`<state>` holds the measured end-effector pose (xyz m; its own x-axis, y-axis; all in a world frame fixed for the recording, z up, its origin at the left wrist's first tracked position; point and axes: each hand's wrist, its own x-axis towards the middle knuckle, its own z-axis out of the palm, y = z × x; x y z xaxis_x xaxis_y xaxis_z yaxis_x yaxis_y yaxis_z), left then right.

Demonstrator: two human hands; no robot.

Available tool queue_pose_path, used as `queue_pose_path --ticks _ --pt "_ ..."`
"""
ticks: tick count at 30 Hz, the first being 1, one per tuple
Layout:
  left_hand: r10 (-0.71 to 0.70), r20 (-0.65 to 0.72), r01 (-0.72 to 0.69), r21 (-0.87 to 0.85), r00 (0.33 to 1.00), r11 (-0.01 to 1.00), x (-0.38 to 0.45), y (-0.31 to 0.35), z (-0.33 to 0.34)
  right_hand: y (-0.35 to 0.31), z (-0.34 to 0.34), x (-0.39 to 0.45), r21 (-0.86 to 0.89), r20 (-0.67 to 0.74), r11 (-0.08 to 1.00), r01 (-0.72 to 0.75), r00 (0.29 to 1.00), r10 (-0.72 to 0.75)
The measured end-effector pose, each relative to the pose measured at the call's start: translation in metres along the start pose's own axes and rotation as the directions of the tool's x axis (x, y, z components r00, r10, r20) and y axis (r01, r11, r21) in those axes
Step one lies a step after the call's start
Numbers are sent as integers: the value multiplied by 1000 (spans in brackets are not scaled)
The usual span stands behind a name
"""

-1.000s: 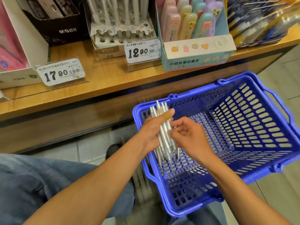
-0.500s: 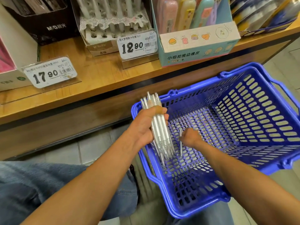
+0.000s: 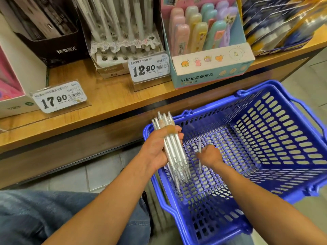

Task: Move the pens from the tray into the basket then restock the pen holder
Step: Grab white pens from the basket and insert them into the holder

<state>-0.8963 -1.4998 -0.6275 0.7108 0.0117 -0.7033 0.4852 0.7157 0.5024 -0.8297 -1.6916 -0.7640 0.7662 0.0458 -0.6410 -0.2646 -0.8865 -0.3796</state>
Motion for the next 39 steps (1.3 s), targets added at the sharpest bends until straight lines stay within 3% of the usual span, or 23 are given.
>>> queue_pose_path --ticks 3,5,7,10,14,16,19,21,24,27,29,32,35,39 --pt "4 -15 -5 -48 1000 999 -2 0 4 -20 -37 -34 311 18 940 136 989 -149" --pt "-2 -7 1 -62 1000 998 -4 0 6 -35 -58 -65 534 40 821 203 964 -264" --pt "-8 -5 8 -84 1000 996 -4 -1 6 -52 -73 -95 627 -9 723 291 931 -366" --pt "-44 37 49 -144 998 988 -6 -2 7 -80 -78 -128 617 -48 682 393 884 -465" --pt "-53 121 75 -185 991 980 -11 -2 9 -103 -69 -143 318 -146 774 548 835 -531" --pt "-31 149 59 -186 988 981 -12 -2 9 -109 -67 -143 255 -180 776 577 817 -549" --pt "-26 143 49 -161 989 986 -15 -3 9 -111 -61 -141 258 -191 777 573 819 -541" --pt "-20 131 36 -121 991 992 -15 -3 8 -109 -59 -138 394 -120 755 525 843 -524" --pt "-6 99 11 -47 995 999 -12 -3 6 -95 -65 -124 658 -5 634 405 845 -535" --pt "20 42 -20 4 999 1000 -9 -3 4 -71 -66 -86 761 9 595 258 913 -407" --pt "32 32 -32 10 999 999 -8 -3 2 -53 -51 -55 619 18 760 199 963 -267" --pt "32 35 -33 7 999 999 -7 -4 -1 -29 -13 -19 249 119 963 101 984 -134" --pt "15 68 -14 -7 998 1000 -7 -3 -2 -15 25 2 -83 157 990 110 983 -96" --pt "9 102 -6 -26 995 1000 -8 -4 -4 -9 56 11 -379 189 915 140 979 -72"
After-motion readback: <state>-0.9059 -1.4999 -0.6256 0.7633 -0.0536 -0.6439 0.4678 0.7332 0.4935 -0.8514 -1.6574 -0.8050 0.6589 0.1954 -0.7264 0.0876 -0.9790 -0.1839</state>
